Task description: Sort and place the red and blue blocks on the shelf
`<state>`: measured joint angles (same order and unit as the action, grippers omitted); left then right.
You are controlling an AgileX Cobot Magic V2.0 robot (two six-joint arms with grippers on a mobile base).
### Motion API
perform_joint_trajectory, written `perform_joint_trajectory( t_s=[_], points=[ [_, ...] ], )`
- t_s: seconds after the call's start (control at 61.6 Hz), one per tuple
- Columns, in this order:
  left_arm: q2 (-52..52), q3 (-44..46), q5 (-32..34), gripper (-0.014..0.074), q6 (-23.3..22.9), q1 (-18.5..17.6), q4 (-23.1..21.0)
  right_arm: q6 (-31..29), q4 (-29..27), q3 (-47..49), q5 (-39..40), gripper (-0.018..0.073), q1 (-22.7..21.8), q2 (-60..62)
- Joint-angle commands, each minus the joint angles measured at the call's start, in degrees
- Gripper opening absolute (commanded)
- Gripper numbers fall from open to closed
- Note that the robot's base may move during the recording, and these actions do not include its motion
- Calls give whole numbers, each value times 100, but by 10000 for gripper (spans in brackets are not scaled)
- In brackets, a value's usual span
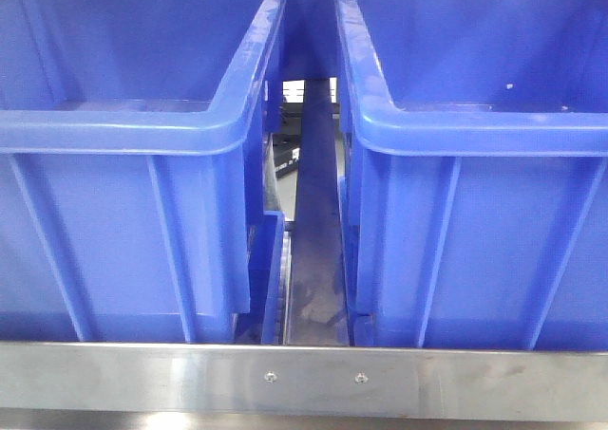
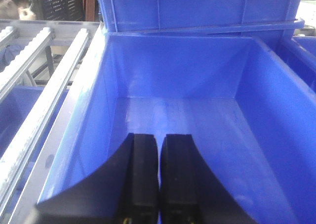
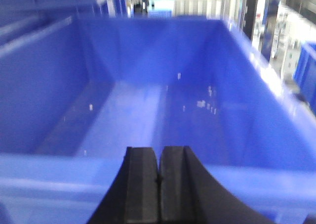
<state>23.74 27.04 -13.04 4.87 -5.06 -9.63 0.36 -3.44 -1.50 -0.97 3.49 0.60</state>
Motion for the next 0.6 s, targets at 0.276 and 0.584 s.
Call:
perform_joint_trajectory(
  t_s=[0.276,0.584],
  points=[
    [47,182,421,124,-6,-1,-67,69,-11,103,797,56,-45,117],
    [47,182,421,124,-6,-1,-67,5,-11,103,797,56,-45,117]
  ],
)
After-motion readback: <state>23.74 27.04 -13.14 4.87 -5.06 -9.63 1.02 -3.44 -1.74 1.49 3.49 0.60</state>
